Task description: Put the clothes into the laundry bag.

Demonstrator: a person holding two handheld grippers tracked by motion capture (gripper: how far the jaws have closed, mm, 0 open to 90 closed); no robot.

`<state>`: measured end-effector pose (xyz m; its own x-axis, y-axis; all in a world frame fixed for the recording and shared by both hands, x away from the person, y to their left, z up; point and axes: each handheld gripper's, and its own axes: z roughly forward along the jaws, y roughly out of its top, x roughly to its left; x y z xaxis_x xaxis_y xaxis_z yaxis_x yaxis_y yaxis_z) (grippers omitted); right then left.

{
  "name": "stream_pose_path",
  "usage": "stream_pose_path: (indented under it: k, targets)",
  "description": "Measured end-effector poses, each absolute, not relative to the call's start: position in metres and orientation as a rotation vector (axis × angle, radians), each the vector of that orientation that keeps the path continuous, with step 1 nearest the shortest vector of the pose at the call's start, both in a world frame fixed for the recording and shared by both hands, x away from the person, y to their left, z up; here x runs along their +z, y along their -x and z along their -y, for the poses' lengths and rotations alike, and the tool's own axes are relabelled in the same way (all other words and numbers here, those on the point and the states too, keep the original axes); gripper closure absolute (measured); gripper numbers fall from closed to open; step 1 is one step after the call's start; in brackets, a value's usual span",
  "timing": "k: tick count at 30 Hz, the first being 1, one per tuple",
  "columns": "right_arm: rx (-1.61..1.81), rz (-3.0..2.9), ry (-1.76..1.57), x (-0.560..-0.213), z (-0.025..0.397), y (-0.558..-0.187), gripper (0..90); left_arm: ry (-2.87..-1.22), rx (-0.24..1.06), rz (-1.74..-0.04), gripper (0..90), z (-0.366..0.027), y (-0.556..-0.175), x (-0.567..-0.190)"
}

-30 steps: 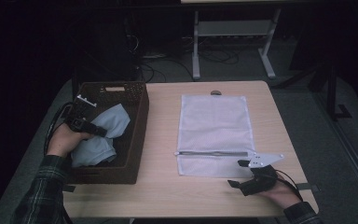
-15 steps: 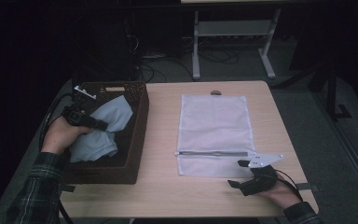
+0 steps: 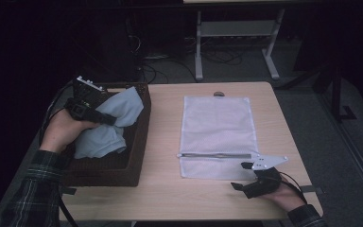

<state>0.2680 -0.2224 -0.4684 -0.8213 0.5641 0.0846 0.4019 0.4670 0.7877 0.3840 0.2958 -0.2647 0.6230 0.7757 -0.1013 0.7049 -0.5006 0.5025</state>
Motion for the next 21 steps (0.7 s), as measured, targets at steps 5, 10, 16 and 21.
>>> stream_pose_path:
  k: [5, 10, 16, 21]
  targets:
    - [1.281, -2.525, -0.840, -0.468, 0.222, -0.268, 13.8, -2.350, 0.198, -1.105, 62.1, -0.281, -0.381, -0.254]
    - [1.283, -2.522, -0.844, -0.468, 0.223, -0.268, 13.8, -2.351, 0.189, -1.042, 62.1, -0.265, -0.377, -0.247]
    - [1.282, -2.521, -0.844, -0.468, 0.223, -0.268, 13.7, -2.353, 0.162, -0.977, 62.0, -0.243, -0.375, -0.244]
    - [1.284, -2.517, -0.848, -0.468, 0.224, -0.268, 13.7, -2.343, 0.142, -0.932, 62.0, -0.227, -0.373, -0.246]
